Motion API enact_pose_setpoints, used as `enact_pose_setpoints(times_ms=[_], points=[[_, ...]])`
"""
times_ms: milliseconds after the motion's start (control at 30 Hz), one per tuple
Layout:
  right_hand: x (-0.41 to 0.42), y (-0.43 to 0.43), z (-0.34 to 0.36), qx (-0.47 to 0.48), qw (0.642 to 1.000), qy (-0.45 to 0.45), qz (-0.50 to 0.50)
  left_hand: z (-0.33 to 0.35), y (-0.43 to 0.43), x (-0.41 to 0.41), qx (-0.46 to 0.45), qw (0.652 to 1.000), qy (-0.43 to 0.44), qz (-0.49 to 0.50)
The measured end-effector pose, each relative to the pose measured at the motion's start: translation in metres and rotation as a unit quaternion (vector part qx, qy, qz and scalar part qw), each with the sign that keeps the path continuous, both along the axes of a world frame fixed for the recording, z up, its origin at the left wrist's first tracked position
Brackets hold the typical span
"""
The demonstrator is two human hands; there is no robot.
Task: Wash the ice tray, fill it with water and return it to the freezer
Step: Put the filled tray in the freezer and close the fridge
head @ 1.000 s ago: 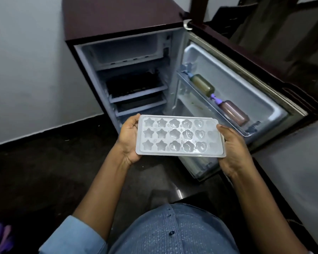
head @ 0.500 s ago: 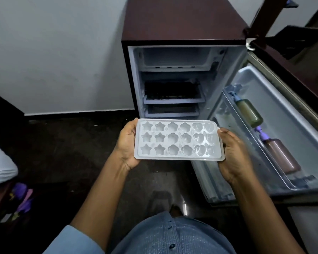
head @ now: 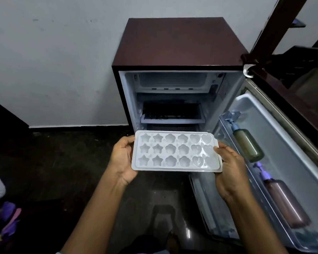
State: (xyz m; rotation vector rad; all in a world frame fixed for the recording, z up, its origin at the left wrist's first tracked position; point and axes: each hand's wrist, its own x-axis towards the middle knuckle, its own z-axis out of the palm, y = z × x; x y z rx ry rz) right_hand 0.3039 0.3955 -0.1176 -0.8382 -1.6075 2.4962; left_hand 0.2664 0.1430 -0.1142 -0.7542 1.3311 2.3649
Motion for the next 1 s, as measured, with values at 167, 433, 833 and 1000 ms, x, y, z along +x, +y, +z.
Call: enact_pose_setpoints(times_ms=[167, 433, 833, 1000], points=[[-0.027, 0.006, -0.002, 0.018, 0.999, 0.026, -0.013, -0.006, 0.011, -0.028, -0.004, 1.0, 0.002, 0.024], [-0.079, -0.003, -0.041, 0.079, 0.995, 0.05, -0.03, -0.045, 0.014, -0.082, -0.068, 0.995, 0.002, 0.079], [-0.149, -0.018, -0.121, 0.105, 0.988, 0.078, -0.08, -0.121, 0.016, -0.164, -0.185, 0.964, 0.135, 0.134], [-0.198, -0.019, -0.14, 0.127, 0.982, 0.092, -0.104, -0.128, 0.022, -0.196, -0.176, 0.96, 0.198, 0.093]])
